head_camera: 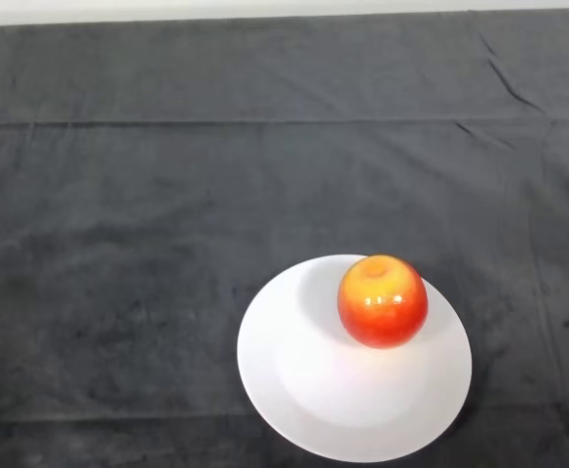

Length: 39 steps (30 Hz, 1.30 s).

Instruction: Move the apple to the plate

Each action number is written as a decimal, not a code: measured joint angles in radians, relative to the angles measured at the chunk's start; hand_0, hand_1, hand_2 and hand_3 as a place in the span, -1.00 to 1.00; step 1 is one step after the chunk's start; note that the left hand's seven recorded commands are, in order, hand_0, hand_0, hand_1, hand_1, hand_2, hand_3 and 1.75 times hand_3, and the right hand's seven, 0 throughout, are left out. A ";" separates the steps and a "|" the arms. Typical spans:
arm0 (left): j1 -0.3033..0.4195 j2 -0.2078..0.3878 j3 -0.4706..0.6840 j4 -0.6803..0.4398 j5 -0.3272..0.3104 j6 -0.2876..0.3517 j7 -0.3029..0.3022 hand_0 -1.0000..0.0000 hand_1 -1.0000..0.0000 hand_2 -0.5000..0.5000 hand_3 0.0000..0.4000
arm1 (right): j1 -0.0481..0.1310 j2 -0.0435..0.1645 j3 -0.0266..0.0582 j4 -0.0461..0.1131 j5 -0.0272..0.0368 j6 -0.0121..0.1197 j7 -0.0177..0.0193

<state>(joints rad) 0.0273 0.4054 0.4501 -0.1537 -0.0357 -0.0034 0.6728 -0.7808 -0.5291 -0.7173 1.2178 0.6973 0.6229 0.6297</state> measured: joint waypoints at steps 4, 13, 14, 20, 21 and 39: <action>0.000 0.000 0.012 0.000 -0.003 0.000 0.002 1.00 1.00 0.00 -1.00 | 0.000 0.000 0.0000 0.000 0.0000 0.000 0.0000; 0.001 0.000 0.074 0.000 -0.031 0.000 0.002 1.00 1.00 0.00 -1.00 | 0.000 0.000 0.0000 0.000 0.0000 0.000 0.0000; 0.002 0.000 0.082 0.000 -0.033 0.000 0.003 1.00 1.00 0.00 -1.00 | 0.000 0.000 0.0000 0.000 0.0000 0.000 0.0000; 0.002 0.000 0.089 0.000 -0.034 0.000 0.003 1.00 1.00 0.00 -1.00 | 0.000 0.000 0.0000 0.000 0.0000 0.000 0.0000; 0.002 0.000 0.090 0.000 -0.034 -0.001 0.003 1.00 1.00 0.00 -1.00 | 0.000 0.000 0.0000 0.000 0.0000 0.000 0.0000; 0.002 0.000 0.117 0.000 -0.039 -0.018 0.009 1.00 1.00 0.00 -1.00 | 0.000 0.000 0.0000 0.000 0.0000 0.000 0.0000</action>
<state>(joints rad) 0.0291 0.4052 0.5667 -0.1537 -0.0743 -0.0209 0.6822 -0.7808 -0.5291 -0.7173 1.2178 0.6973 0.6229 0.6297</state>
